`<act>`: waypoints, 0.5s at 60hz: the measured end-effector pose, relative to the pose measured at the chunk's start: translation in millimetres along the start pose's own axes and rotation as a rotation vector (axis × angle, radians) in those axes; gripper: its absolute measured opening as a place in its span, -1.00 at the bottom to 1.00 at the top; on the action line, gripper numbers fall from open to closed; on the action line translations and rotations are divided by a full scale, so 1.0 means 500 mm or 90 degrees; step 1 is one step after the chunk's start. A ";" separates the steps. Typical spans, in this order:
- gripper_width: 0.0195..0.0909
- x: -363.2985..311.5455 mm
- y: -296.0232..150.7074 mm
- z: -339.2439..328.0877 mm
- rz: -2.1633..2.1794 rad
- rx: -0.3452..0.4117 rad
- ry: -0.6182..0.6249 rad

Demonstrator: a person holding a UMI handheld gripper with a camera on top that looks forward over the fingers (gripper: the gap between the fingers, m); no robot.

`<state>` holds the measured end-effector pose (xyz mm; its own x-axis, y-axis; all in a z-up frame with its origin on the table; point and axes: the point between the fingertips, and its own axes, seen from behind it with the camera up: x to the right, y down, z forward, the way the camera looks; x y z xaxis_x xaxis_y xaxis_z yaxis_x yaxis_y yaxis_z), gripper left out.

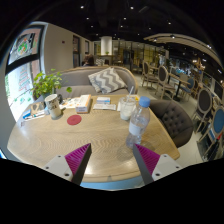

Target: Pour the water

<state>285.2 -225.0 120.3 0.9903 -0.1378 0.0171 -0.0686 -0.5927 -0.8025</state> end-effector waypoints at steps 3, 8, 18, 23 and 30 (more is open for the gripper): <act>0.84 0.047 -0.001 0.028 0.007 0.003 0.006; 0.84 0.106 -0.009 0.076 0.010 0.014 0.010; 0.84 0.182 -0.038 0.172 0.012 0.041 0.025; 0.82 0.187 -0.050 0.213 0.031 0.048 0.015; 0.65 0.187 -0.062 0.251 0.035 0.066 0.004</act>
<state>395.1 -120.0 71.9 0.9844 -0.1739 -0.0255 -0.1103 -0.4983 -0.8600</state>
